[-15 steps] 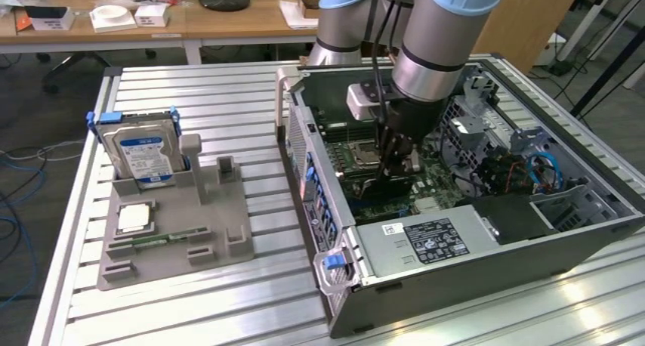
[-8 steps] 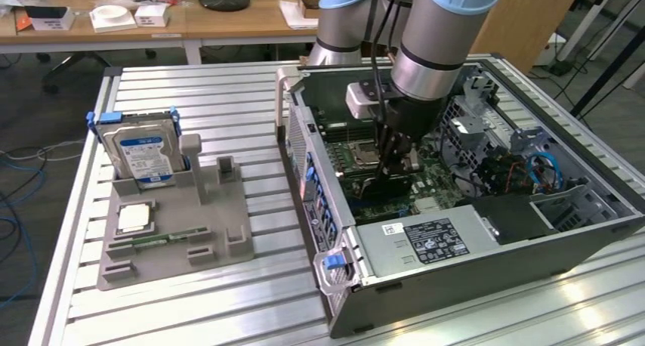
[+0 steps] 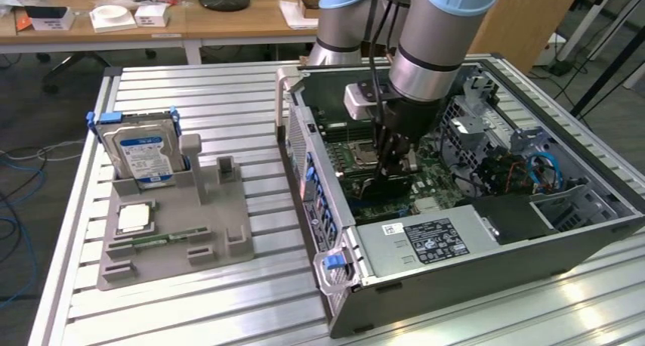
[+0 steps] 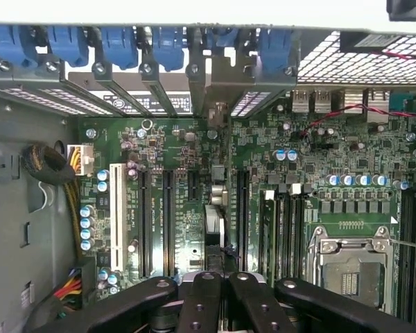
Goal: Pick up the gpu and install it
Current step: 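Press down on the gpu until it lock into place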
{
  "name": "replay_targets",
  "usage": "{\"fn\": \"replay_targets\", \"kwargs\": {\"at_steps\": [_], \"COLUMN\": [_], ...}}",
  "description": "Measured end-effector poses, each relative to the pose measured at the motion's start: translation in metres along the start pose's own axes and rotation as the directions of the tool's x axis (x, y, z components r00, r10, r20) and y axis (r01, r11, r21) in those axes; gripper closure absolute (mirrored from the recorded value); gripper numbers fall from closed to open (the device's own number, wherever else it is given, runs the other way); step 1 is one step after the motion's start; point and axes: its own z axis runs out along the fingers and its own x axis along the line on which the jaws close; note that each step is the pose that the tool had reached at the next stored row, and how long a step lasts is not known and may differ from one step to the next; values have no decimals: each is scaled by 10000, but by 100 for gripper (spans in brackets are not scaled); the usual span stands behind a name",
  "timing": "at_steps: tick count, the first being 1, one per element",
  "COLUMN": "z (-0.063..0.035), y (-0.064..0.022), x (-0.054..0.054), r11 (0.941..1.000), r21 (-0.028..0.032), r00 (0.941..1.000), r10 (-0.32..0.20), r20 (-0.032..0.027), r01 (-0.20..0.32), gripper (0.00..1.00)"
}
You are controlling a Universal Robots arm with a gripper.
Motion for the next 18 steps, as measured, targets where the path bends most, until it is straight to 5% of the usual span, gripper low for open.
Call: {"fn": "replay_targets", "kwargs": {"at_steps": [6,12,18], "z": [-161,-274,-279], "y": [32,218,482], "x": [-4,-3,3], "r11": [10000,10000,10000], "r21": [3,-3,-5], "r00": [10000,9997,9995], "r10": [26,34,33], "r20": [80,221,307], "r01": [-26,-34,-33], "gripper": [89,89,89]}}
